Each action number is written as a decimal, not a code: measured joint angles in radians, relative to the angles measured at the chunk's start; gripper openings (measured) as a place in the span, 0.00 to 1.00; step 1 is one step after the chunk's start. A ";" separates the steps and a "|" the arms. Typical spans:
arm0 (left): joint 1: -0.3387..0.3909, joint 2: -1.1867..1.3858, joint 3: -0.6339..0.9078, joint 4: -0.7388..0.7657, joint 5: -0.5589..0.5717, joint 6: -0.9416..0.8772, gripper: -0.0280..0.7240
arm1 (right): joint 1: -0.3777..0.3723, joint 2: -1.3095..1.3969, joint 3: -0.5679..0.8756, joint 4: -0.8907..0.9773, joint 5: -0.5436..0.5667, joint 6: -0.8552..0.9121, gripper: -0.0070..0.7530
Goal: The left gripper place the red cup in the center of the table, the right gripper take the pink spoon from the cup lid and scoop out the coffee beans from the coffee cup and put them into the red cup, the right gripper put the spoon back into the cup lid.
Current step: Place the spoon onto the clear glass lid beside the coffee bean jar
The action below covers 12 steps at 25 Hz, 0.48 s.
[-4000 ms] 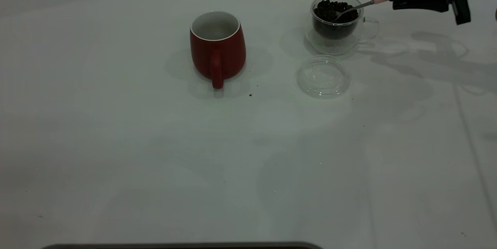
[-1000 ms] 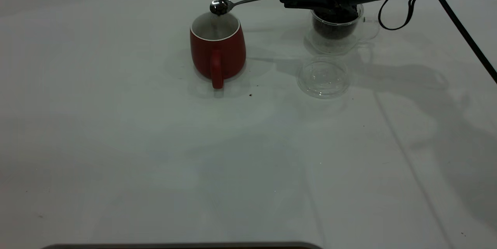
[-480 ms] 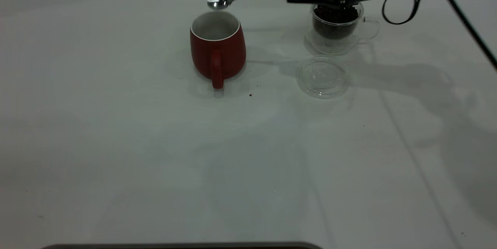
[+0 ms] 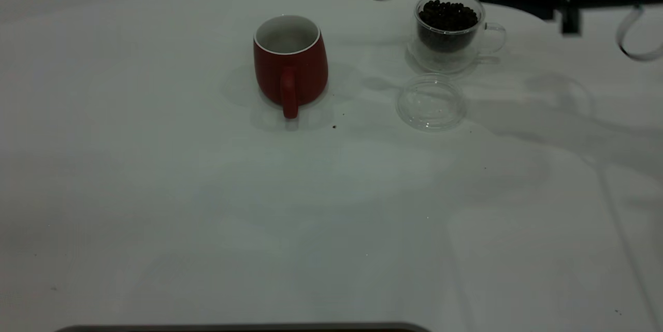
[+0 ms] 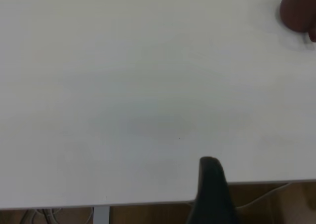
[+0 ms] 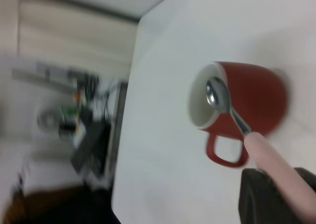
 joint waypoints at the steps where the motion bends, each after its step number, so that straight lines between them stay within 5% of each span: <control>1: 0.000 0.000 0.000 0.000 0.000 -0.001 0.82 | -0.021 -0.001 0.041 0.010 -0.001 0.004 0.16; 12: 0.000 0.000 0.000 0.000 0.000 -0.001 0.82 | -0.146 0.112 0.138 0.041 -0.048 0.102 0.16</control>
